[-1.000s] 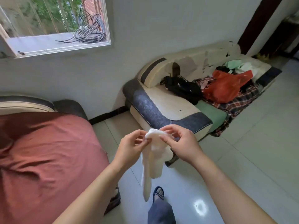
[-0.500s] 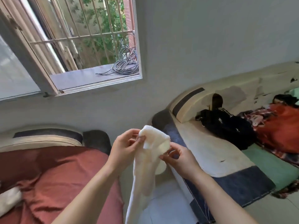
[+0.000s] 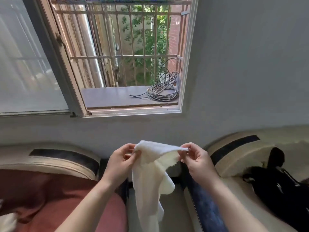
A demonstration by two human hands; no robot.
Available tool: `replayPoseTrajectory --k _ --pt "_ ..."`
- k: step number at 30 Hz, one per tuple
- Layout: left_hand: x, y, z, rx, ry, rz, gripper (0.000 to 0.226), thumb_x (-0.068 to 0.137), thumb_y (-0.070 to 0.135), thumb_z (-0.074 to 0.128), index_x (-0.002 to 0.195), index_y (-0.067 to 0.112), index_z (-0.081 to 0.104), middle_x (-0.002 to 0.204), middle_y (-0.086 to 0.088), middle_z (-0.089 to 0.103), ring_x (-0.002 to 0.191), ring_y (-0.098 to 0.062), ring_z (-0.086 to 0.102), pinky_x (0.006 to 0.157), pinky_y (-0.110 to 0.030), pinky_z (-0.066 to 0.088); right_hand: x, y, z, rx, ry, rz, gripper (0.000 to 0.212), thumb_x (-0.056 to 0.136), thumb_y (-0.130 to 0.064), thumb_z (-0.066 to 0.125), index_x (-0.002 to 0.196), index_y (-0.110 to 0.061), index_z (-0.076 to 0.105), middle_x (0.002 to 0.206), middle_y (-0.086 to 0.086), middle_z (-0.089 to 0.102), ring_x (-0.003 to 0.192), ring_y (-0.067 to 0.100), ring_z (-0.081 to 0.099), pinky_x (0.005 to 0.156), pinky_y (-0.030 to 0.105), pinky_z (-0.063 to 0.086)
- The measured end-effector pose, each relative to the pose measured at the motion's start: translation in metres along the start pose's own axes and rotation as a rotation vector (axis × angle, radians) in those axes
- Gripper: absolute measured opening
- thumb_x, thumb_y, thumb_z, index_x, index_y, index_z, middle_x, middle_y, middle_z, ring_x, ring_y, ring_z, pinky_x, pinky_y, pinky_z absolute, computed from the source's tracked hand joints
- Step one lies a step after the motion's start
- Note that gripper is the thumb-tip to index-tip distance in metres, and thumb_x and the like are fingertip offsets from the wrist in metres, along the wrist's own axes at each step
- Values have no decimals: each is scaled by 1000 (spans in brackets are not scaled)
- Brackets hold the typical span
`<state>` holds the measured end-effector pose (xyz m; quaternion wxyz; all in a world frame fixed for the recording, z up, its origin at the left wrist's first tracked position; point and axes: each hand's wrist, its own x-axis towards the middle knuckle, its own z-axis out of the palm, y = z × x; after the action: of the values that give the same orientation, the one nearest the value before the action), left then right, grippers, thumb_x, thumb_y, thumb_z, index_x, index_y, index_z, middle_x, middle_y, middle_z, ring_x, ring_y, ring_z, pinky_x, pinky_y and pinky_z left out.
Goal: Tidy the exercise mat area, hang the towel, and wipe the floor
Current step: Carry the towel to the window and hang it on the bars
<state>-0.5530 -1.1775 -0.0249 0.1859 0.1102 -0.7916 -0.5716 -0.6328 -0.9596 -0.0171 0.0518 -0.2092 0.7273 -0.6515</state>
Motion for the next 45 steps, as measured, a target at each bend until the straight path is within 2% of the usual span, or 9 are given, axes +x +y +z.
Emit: replayPoseTrajectory --k 6,11,14,17,21,25,28,36,45 --pt "107 -15 -16 93 -72 8 12 84 23 67 85 35 66 81 15 70 77 -9 66 69 -20 51 117 -2 29 -109 -54 -65 11 87 -26 63 80 -17 64 66 -3 62 61 9 53 57 25 43" --pt "175 -11 -15 68 -273 22 49 60 56 72 105 41 62 106 17 67 99 3 60 84 -20 50 191 6 58 -378 -169 -122 14 85 -16 63 76 -27 63 69 -4 66 63 18 61 63 34 50" --pt "202 -14 -3 68 -362 36 35 70 43 75 103 35 66 96 13 70 91 -3 65 82 -25 53 217 9 67 -293 -139 -120 18 84 -16 65 71 -28 62 66 -5 65 58 12 57 59 31 49" --pt "228 -22 8 56 -277 102 10 81 33 66 87 26 70 78 5 70 70 -8 65 68 -26 51 245 12 61 -167 -76 -86 14 83 -14 69 75 -25 66 65 -7 63 57 5 52 57 21 44" --pt "269 -12 9 -46 -146 92 18 81 40 62 85 23 66 77 -10 67 69 -18 61 67 -37 50 277 28 43 -164 -181 14 20 74 -20 78 91 -23 68 78 -3 66 68 8 59 68 23 52" --pt "320 19 0 -64 -74 130 26 72 51 61 82 27 67 67 1 62 66 -18 58 67 -53 52 311 43 39 -328 -246 12 33 65 -32 84 93 -31 67 85 -9 70 79 4 62 67 14 47" --pt "358 47 -3 -90 1 137 12 85 34 64 78 24 68 66 0 64 66 -19 59 69 -52 53 338 46 42 -372 -269 -16 33 66 -34 83 95 -30 67 86 -11 70 80 -1 60 63 7 40" --pt "447 92 5 55 189 239 9 89 23 59 92 21 67 87 -9 68 77 -31 68 67 -50 57 419 31 38 -278 -182 -126 32 67 -44 78 94 -35 63 89 -10 68 78 3 61 64 9 43" --pt "532 153 -5 91 428 348 7 88 25 62 86 21 68 86 -3 67 81 -24 68 70 -48 58 504 -8 55 -308 -169 -339 67 53 -74 64 106 -33 61 100 -22 61 87 -2 57 74 20 50"
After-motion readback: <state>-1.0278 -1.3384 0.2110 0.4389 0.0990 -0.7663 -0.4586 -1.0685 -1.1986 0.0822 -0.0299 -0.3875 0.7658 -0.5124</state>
